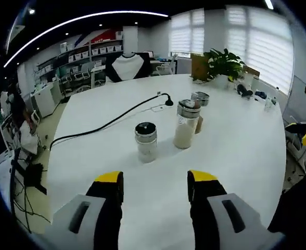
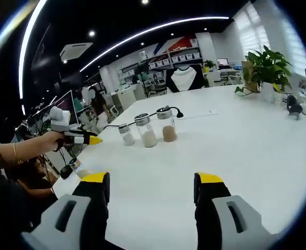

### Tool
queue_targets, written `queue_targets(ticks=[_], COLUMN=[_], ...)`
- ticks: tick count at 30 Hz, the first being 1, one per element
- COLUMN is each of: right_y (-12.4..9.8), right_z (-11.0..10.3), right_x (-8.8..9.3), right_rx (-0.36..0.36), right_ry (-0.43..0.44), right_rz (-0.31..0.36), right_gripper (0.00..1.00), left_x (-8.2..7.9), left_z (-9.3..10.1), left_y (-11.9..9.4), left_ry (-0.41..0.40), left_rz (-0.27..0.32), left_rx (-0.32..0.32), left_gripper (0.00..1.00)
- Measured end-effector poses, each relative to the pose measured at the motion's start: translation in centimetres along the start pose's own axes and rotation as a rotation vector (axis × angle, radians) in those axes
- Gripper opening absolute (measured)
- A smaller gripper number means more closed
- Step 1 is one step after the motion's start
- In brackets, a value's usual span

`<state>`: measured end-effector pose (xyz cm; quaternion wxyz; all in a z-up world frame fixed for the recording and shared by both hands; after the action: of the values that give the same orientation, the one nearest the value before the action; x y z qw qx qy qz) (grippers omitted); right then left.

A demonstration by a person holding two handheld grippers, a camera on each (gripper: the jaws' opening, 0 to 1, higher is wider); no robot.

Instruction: Rotate the seasoning bottle until the label or dispensing opening points toward the visible target arrow and the bottle remains upright within the marked orientation range

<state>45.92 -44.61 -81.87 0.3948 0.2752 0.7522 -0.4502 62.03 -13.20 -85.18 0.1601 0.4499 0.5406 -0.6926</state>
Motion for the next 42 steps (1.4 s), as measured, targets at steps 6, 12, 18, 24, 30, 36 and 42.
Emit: queue_targets(ticks=[6,12,18,24,30,36,42], right_y=[-0.7,-1.5,-2.1,-2.8,-3.3,-3.4,-3.2], right_z=[0.6,1.2,1.4,1.9,2.3,2.4,2.1], right_x=[0.3,0.7,0.9,1.1,1.4,1.7,1.5], right_rx=[0.035,0.072,0.112,0.145,0.169,0.169,0.154], right_ry=[0.016,0.04,0.024,0.05,0.082,0.087,0.079], right_rz=[0.004,0.012,0.01,0.026,0.033,0.029,0.024], right_gripper=[0.65,0.65,0.64,0.64,0.64,0.64,0.64], left_x=[-2.4,-4.3,-4.1,-4.4,-4.2,-4.0,-3.9], left_z=[-0.9,-1.1,-0.7,-0.6,-0.8,-1.2,-1.3], left_y=[3.0,6.3,8.7,10.0,10.1,10.0,9.7], left_ry=[0.036,-0.036,0.045,-0.038,-0.058,-0.051,-0.055], left_rz=[-0.006,0.01,-0.049,-0.043,-0.049,-0.048,-0.035], left_rx=[0.009,0.026,-0.007,-0.003,-0.023,0.004,-0.014], left_gripper=[0.52,0.5,0.49,0.44,0.39,0.33,0.32])
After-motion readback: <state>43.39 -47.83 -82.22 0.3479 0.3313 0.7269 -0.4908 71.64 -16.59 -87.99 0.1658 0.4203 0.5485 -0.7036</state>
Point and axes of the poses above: the point that each gripper's makers call its tool centre point, and the gripper's own axes: y roughly forward along the fingers, z roughly to its right, x roughly out of its underside, the point moved 4 cm from there along -y, roughly backward along the fingers, and after that the axes turned 2 degrees about -z, right-handed, at the moved point
